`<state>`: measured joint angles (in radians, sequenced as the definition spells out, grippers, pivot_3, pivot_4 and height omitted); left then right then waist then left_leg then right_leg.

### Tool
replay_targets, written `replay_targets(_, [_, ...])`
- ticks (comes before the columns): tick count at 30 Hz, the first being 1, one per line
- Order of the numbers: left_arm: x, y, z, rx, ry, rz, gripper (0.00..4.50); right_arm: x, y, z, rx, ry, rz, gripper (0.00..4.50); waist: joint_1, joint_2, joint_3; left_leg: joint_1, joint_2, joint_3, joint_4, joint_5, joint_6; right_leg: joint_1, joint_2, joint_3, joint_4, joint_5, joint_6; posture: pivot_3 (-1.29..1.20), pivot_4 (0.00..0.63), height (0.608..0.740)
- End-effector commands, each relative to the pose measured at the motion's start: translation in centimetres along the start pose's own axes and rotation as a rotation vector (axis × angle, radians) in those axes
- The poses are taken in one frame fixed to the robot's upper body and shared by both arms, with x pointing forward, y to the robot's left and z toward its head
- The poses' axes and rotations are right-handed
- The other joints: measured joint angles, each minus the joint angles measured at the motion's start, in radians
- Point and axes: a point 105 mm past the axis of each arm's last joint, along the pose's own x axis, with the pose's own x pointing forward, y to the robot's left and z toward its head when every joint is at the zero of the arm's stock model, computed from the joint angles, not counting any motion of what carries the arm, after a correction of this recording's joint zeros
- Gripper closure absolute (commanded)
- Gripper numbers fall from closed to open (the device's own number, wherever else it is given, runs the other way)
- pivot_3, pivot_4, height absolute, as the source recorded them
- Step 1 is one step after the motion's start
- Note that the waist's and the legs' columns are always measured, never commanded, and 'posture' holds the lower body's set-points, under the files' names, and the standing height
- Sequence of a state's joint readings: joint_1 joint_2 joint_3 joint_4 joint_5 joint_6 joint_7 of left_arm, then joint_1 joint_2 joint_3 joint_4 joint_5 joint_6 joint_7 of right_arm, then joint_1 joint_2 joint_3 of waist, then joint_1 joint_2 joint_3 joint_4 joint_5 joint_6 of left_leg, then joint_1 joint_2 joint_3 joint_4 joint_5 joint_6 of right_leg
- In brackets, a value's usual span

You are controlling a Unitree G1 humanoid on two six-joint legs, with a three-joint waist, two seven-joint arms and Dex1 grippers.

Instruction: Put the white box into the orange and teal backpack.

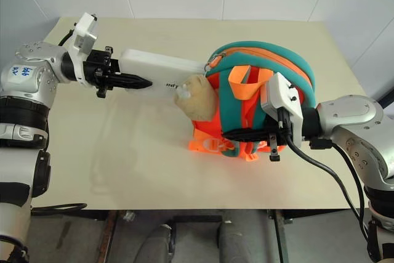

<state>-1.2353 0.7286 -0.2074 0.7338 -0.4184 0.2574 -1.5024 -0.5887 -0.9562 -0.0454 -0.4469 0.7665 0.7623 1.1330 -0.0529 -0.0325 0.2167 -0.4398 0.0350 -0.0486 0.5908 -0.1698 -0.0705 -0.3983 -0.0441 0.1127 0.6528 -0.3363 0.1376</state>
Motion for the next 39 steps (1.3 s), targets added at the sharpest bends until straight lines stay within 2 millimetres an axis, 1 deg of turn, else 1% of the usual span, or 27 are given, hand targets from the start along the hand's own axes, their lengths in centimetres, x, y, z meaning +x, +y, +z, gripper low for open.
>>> replay_targets(1, [2.4, -0.8, 1.5, 0.094, 0.063, -0.172, 3.23, 0.3, 0.0, 0.5, -0.048, -0.009, 0.011, 4.50, 0.003, 0.000, 0.000, 0.000, 0.000, 0.000, 0.001, 0.000, 0.000, 0.000, 0.000, 0.000, 0.000, 0.000, 0.000, 0.00, 0.150, 0.740])
replay_targets(3, [4.0, -0.6, 1.9, 0.092, 0.066, -0.197, 3.23, 0.5, -0.1, 0.4, -0.052, -0.009, 0.018, 4.50, 0.010, 0.000, 0.000, 0.000, -0.001, 0.000, 0.002, 0.000, 0.000, 0.001, 0.000, 0.000, 0.000, 0.000, 0.000, 0.00, 0.150, 0.740])
replay_targets(6, [5.9, 0.1, 1.9, 0.075, 0.070, -0.179, 3.23, 0.7, -0.2, 0.4, -0.058, -0.017, 0.026, 4.50, 0.012, 0.000, 0.000, -0.001, -0.002, 0.000, 0.002, 0.000, 0.000, 0.001, -0.001, 0.001, 0.000, 0.000, 0.001, 0.00, 0.150, 0.740])
replay_targets(10, [8.5, 0.8, 1.2, 0.033, 0.089, -0.147, 3.23, 1.0, -0.2, 0.4, -0.062, -0.025, 0.036, 4.50, 0.004, 0.000, 0.000, 0.000, -0.002, 0.000, 0.002, -0.001, 0.002, 0.001, 0.000, 0.001, 0.000, -0.001, 0.002, 0.00, 0.150, 0.740])
replay_targets(15, [12.2, 0.6, 0.2, -0.019, 0.074, -0.149, 3.23, 1.2, -0.3, 0.3, -0.067, -0.025, 0.042, 4.50, 0.003, 0.000, 0.000, 0.000, -0.002, 0.000, 0.002, -0.001, 0.002, 0.001, 0.000, 0.001, 0.000, -0.001, 0.003, 0.00, 0.150, 0.740])
replay_targets(20, [13.8, 0.4, -0.7, -0.017, 0.088, -0.150, 3.24, 1.4, -0.4, 0.3, -0.071, -0.028, 0.044, 4.50, -0.001, 0.000, 0.000, 0.001, -0.002, 0.000, 0.003, -0.001, 0.002, 0.002, 0.000, 0.002, 0.001, -0.001, 0.003, 0.00, 0.150, 0.740])
replay_targets(21, [14.1, 0.5, -1.0, -0.004, 0.102, -0.134, 2.89, 1.4, -0.5, 0.3, -0.073, -0.030, 0.043, 4.50, -0.001, 0.000, 0.000, 0.001, -0.002, 0.000, 0.003, -0.001, 0.002, 0.002, 0.000, 0.002, 0.001, -0.001, 0.003, 0.00, 0.150, 0.740])
replay_targets(22, [14.0, 0.5, -1.6, -0.009, 0.145, -0.138, 2.49, 1.4, -0.5, 0.4, -0.075, -0.032, 0.039, 4.50, 0.000, 0.000, 0.000, 0.001, -0.002, 0.000, 0.003, -0.001, 0.002, 0.002, 0.000, 0.002, 0.001, -0.001, 0.003, 0.00, 0.150, 0.740])
replay_targets(23, [13.8, 0.4, -1.9, -0.015, 0.175, -0.142, 2.24, 1.5, -0.5, 0.4, -0.077, -0.033, 0.037, 4.50, 0.000, 0.000, 0.000, 0.001, -0.002, -0.001, 0.003, -0.001, 0.002, 0.003, 0.000, 0.002, 0.002, -0.001, 0.003, 0.00, 0.150, 0.740])
replay_targets(25, [12.8, 0.7, -1.3, -0.008, 0.154, -0.129, 1.64, 1.4, -0.6, 0.4, -0.077, -0.035, 0.031, 4.50, -0.001, 0.000, 0.000, 0.001, -0.002, 0.000, 0.003, -0.001, 0.002, 0.003, 0.000, 0.002, 0.001, -0.001, 0.003, 0.00, 0.150, 0.740])
replay_targets(27, [11.1, 0.9, -0.6, 0.005, 0.120, -0.113, 1.08, 1.3, -0.6, 0.3, -0.075, -0.036, 0.025, 4.50, -0.005, 0.000, 0.000, 0.001, -0.002, 0.000, 0.003, -0.001, 0.002, 0.003, 0.000, 0.002, 0.002, -0.001, 0.003, 0.00, 0.150, 0.740])
replay_targets(30, [7.6, 0.8, 0.0, -0.001, 0.107, -0.097, 0.18, 1.3, -0.6, 0.2, -0.072, -0.035, 0.020, 4.50, -0.010, 0.000, 0.000, 0.002, -0.002, 0.000, 0.002, -0.001, 0.002, 0.002, 0.000, 0.002, 0.002, -0.001, 0.003, 0.00, 0.150, 0.740])
replay_targets(31, [6.0, 0.6, -0.1, -0.008, 0.113, -0.088, 0.03, 1.3, -0.6, 0.2, -0.071, -0.036, 0.020, 4.50, -0.013, 0.000, 0.000, 0.002, -0.002, 0.000, 0.002, -0.001, 0.002, 0.002, 0.000, 0.002, 0.002, -0.001, 0.003, 0.00, 0.150, 0.740])
replay_targets(32, [4.6, 0.2, -0.2, -0.014, 0.118, -0.080, 0.03, 1.4, -0.6, 0.2, -0.071, -0.036, 0.020, 4.50, -0.016, 0.001, 0.000, 0.002, -0.001, 0.000, 0.001, -0.001, 0.002, 0.002, 0.000, 0.002, 0.003, -0.001, 0.003, 0.00, 0.150, 0.740])
replay_targets(34, [2.6, -0.5, -0.3, -0.025, 0.120, -0.062, 0.03, 1.4, -0.7, 0.1, -0.070, -0.037, 0.020, 4.50, -0.018, 0.001, 0.000, 0.002, -0.001, 0.000, 0.001, -0.001, 0.002, 0.002, 0.000, 0.002, 0.003, -0.002, 0.003, 0.00, 0.150, 0.740])
replay_targets(37, [0.6, -1.9, 0.0, -0.028, 0.084, -0.034, 0.03, 1.5, -0.8, 0.1, -0.070, -0.036, 0.023, 4.50, -0.007, 0.001, 0.000, 0.002, -0.001, -0.001, 0.002, -0.001, 0.002, 0.002, 0.000, 0.001, 0.004, -0.002, 0.003, 0.00, 0.150, 0.740])
replay_targets(39, [-0.1, -2.9, 0.5, -0.025, 0.049, -0.025, 0.03, 1.5, -0.9, 0.1, -0.071, -0.035, 0.025, 4.50, 0.000, 0.001, 0.000, 0.001, -0.001, -0.001, 0.003, -0.001, 0.002, 0.002, 0.000, 0.001, 0.004, -0.002, 0.003, 0.00, 0.150, 0.740])
